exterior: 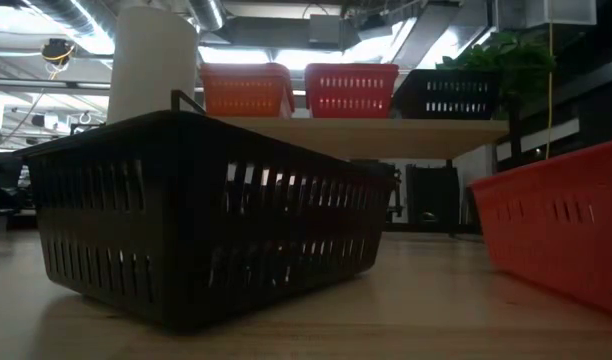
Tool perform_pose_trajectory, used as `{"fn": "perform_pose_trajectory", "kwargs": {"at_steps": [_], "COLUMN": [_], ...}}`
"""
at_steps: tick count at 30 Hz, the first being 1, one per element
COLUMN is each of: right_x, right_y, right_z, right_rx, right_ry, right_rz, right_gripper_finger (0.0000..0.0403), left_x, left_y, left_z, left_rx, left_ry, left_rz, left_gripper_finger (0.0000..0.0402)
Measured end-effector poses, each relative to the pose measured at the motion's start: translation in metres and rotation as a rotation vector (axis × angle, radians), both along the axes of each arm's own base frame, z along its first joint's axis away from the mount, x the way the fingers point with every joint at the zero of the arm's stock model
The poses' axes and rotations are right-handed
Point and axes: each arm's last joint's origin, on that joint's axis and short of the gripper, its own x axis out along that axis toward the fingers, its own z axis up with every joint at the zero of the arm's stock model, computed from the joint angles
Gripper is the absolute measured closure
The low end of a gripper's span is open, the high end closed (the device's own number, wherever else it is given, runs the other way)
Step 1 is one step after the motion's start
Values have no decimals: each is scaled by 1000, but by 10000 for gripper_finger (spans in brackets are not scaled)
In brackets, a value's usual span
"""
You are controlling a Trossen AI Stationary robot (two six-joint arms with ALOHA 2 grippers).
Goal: Stack baskets on shelf by color
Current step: Stack the red bin on top of the other red bins on the shelf
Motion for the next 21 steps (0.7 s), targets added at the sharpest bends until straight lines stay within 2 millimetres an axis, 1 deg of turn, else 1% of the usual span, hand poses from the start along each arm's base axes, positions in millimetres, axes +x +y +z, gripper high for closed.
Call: {"fn": "perform_pose_trajectory", "kwargs": {"at_steps": [6, 9, 12, 15, 16, 21], "right_x": [3, 9, 14, 19, 20, 18], "right_y": [-2, 0, 4, 6, 7, 11], "right_z": [2, 5, 10, 14, 15, 13], "right_rx": [-80, -45, 23, 95, 117, 159], "right_ry": [-103, -183, -246, -292, -289, -198], "right_rz": [-74, -133, -172, -199, -184, 4], "right_gripper_finger": [188, 158, 144, 140, 140, 140], "left_x": [0, 0, 1, 3, 4, 10], "left_y": [0, 0, 1, 3, 4, 8], "left_z": [0, 0, 0, 0, 0, 1], "left_rx": [-1, 0, 0, -1, -3, 16], "left_ry": [0, 0, 0, -1, -2, -5], "left_rz": [0, 0, 4, 14, 17, 7], "left_gripper_finger": [336, 336, 336, 336, 336, 336]}}
